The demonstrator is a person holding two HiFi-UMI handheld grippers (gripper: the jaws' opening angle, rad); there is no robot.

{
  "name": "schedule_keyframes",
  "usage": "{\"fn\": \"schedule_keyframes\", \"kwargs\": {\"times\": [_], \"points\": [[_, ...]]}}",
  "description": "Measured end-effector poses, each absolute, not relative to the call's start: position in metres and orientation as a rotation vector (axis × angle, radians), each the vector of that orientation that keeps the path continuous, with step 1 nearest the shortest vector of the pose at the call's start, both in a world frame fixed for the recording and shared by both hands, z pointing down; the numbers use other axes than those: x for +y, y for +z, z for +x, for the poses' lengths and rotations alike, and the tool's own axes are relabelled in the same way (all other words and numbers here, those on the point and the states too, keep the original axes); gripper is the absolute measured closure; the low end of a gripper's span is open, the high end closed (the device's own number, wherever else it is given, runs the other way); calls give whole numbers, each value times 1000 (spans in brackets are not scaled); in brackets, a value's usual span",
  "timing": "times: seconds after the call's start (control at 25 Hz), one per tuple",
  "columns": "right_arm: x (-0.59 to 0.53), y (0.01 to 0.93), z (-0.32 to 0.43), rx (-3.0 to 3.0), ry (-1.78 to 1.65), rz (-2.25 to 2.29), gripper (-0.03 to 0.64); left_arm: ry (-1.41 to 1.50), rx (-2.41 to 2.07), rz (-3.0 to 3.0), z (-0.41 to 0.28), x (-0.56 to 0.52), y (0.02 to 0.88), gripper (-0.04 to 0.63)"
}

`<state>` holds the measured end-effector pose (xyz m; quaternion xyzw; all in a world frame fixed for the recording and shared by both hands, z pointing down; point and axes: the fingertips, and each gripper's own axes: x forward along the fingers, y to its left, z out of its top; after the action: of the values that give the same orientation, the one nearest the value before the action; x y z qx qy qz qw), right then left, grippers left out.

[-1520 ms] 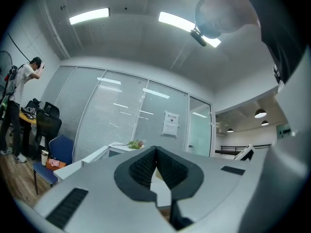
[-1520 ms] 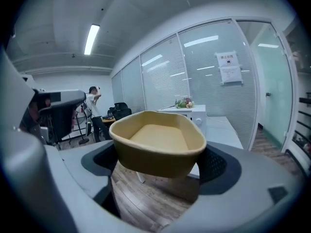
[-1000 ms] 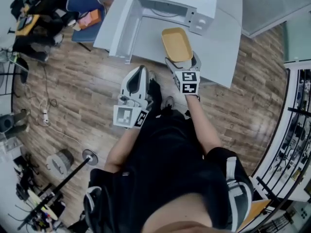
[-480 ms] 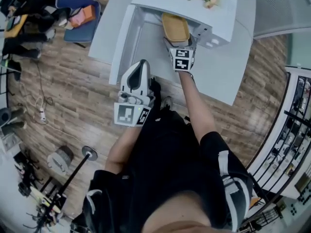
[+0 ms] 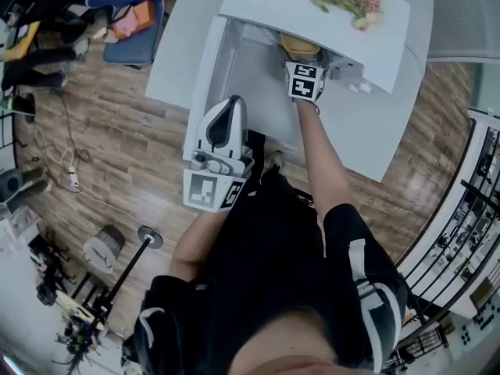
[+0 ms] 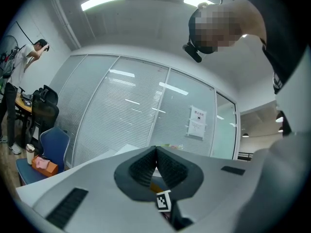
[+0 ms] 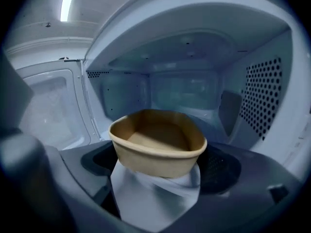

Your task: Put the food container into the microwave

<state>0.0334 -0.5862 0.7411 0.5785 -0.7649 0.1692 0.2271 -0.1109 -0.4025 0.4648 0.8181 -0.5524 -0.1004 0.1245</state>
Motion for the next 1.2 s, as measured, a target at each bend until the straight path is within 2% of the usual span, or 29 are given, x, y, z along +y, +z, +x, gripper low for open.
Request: {"fn": "schedule_keyframes", "kwargs": {"times": [0.56,0.92,1.0,1.04,1.12,1.2], "points": [[-589,771,38,-1998,553,1557,97,-272,-1565,2396,-104,-395,471,572],[-469,721,36,-2104,615,1509,102,-309,-1587,2444,-98,-335,436,572],[-424,690,39,-2161,629,1491,170,-325,-1592,2452,-93,-312,425,572],[-400,672,43,-2187,628,1496,258,-334,-1593,2460,-89,-296,418,572],[-359,636,55,-2238,610,1515,381,-345,-1597,2475,-82,-264,407,572],[-324,603,66,-2291,600,1525,418,-345,-1609,2471,-77,-235,404,572]]}}
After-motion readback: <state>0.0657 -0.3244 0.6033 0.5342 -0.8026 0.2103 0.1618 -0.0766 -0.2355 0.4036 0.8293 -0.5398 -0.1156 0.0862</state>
